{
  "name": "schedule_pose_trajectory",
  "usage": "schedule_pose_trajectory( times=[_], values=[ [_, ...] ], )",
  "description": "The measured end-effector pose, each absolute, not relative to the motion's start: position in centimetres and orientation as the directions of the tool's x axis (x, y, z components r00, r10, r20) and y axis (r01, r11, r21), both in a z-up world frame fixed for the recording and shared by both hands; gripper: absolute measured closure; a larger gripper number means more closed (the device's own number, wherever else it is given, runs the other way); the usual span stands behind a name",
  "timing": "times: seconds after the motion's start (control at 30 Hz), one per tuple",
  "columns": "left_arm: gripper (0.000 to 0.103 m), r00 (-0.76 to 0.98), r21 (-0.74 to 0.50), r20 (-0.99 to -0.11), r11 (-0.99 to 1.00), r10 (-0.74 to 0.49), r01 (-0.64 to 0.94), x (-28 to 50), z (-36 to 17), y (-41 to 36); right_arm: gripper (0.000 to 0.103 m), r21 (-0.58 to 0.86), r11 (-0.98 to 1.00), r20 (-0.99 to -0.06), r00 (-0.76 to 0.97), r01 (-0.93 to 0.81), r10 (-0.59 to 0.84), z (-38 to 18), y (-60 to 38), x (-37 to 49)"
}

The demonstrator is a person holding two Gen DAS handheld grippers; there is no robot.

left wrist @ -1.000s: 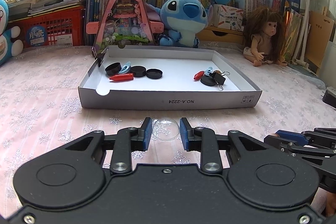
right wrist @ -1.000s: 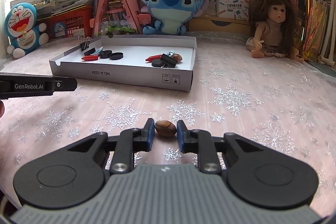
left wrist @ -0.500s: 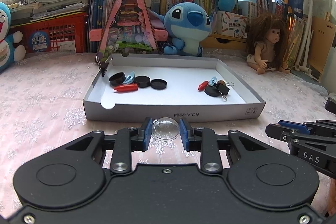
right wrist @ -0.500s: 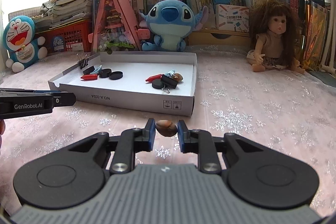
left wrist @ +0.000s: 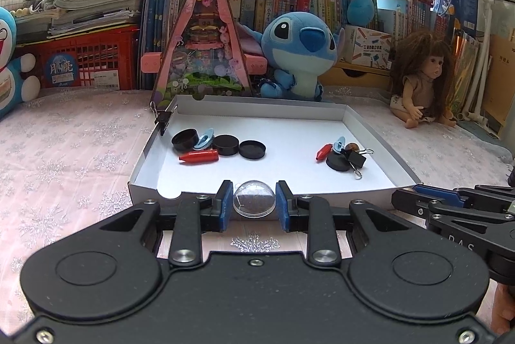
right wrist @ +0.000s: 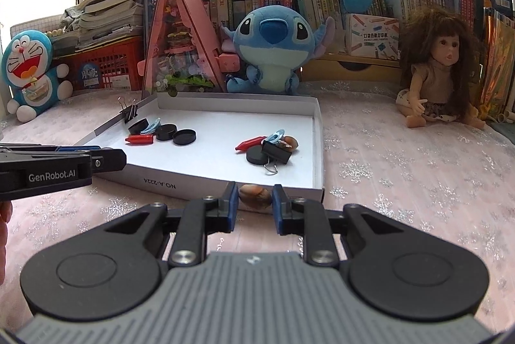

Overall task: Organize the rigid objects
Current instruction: 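Lower both grippers into the tray and open them to release the ball and acorn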

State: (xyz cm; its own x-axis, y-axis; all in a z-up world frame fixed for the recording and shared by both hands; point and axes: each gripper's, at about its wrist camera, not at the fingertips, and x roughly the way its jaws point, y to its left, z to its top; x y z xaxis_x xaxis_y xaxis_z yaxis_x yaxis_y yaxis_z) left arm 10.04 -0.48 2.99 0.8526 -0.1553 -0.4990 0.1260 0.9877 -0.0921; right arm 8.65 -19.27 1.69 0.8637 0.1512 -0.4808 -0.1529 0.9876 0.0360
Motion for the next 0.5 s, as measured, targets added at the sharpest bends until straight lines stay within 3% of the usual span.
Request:
schedule_pose_trajectory(
  times=[0.5],
  values=[
    [0.076, 0.850, -0.085, -0.512, 0.992, -0.122, 0.091, 13.5, 2.9, -0.4, 0.075, 0.036, 0.986, -0.485, 0.859, -0.166, 0.162, 2.1, -17.7, 11.7]
  ],
)
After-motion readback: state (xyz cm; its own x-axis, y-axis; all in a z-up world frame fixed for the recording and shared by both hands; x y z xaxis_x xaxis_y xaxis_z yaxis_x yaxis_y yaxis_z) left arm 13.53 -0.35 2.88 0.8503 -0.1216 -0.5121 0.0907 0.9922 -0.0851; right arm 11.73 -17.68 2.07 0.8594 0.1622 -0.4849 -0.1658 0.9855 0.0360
